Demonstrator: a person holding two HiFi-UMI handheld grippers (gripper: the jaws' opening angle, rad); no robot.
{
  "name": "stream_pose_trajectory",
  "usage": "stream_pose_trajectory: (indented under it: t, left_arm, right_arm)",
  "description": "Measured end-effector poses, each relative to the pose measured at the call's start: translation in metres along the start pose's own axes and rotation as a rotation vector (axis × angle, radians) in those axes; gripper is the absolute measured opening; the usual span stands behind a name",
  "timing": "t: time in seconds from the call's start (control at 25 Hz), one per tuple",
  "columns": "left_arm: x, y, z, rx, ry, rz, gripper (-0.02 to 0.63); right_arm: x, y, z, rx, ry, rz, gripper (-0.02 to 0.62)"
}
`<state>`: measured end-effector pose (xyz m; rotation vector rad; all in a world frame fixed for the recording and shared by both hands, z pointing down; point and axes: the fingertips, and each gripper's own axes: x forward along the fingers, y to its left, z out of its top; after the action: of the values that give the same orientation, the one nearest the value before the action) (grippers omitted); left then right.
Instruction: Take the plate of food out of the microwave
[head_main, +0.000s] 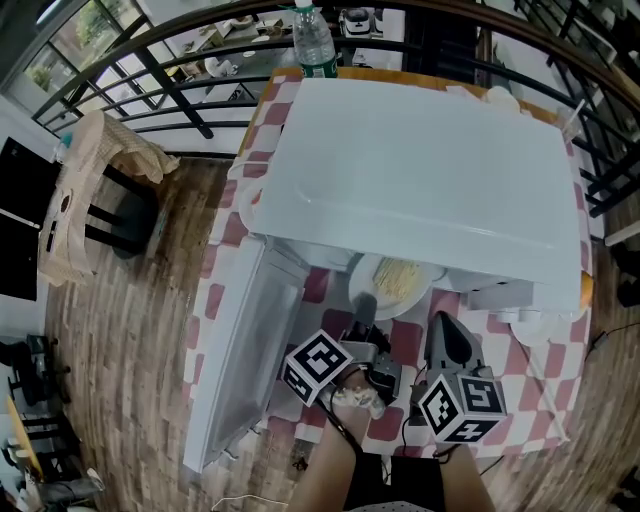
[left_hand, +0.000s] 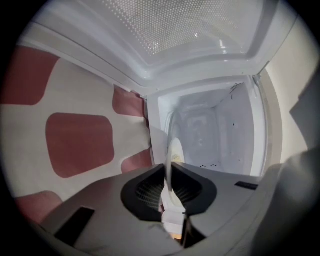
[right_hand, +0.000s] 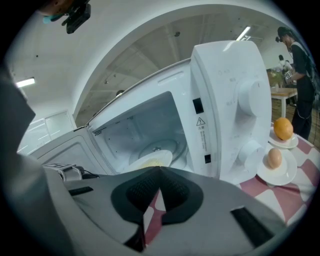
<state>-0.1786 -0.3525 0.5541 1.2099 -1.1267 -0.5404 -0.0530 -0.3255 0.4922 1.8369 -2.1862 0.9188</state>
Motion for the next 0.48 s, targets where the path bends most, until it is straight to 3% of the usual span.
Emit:
stream_pose_trajectory:
  t: [0.48]
  left_arm:
    - [-0.024, -0.005, -0.014, 0.020, 0.054, -0.037, 0.055]
  right_arm:
    - [-0.021, 0.011, 0.001, 0.003, -0.043, -0.023, -0.006]
